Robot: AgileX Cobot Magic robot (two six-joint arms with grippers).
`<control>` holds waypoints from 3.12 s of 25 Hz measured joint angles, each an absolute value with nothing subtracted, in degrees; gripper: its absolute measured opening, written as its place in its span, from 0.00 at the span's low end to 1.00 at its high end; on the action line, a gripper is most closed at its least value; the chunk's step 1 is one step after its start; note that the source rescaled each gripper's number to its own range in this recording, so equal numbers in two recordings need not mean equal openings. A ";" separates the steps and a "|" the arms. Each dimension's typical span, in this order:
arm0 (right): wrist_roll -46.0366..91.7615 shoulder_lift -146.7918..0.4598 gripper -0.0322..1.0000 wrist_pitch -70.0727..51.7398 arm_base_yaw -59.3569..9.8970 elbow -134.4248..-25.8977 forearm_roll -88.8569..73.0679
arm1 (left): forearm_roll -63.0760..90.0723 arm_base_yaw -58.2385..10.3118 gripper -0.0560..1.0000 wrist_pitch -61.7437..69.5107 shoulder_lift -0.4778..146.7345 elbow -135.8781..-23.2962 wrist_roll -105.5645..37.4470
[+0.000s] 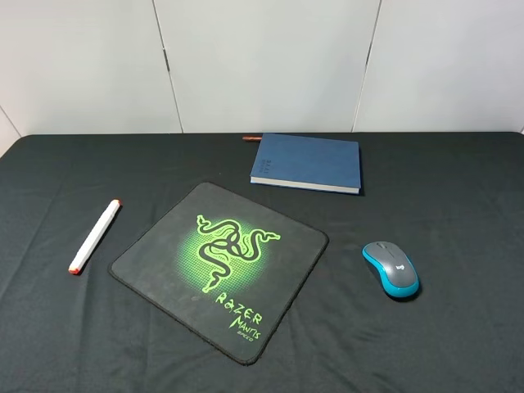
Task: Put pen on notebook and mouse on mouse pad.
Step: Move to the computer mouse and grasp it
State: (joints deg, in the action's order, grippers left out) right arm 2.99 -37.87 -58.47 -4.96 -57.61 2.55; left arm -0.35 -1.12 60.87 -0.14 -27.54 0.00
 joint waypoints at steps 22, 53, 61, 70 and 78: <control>-2.14 -76.14 1.00 -68.20 -19.59 -59.68 1.29 | -0.35 -1.12 1.00 60.87 -0.14 -27.54 0.00; 0.00 -98.01 1.00 -46.15 -19.59 -49.78 -3.41 | -0.35 -1.12 1.00 60.87 -0.14 -27.54 0.00; 2.44 -101.73 1.00 -43.48 -19.59 -48.60 -6.53 | -0.35 -1.12 1.00 60.87 -0.14 -27.54 0.00; 3.64 -103.71 1.00 -40.81 -19.59 -48.60 -8.05 | -0.35 -1.12 1.00 60.87 -0.14 -27.54 0.00; 3.64 -103.71 0.98 -40.18 -19.59 -48.60 -8.05 | -0.35 -1.12 1.00 60.87 -0.14 -27.54 0.00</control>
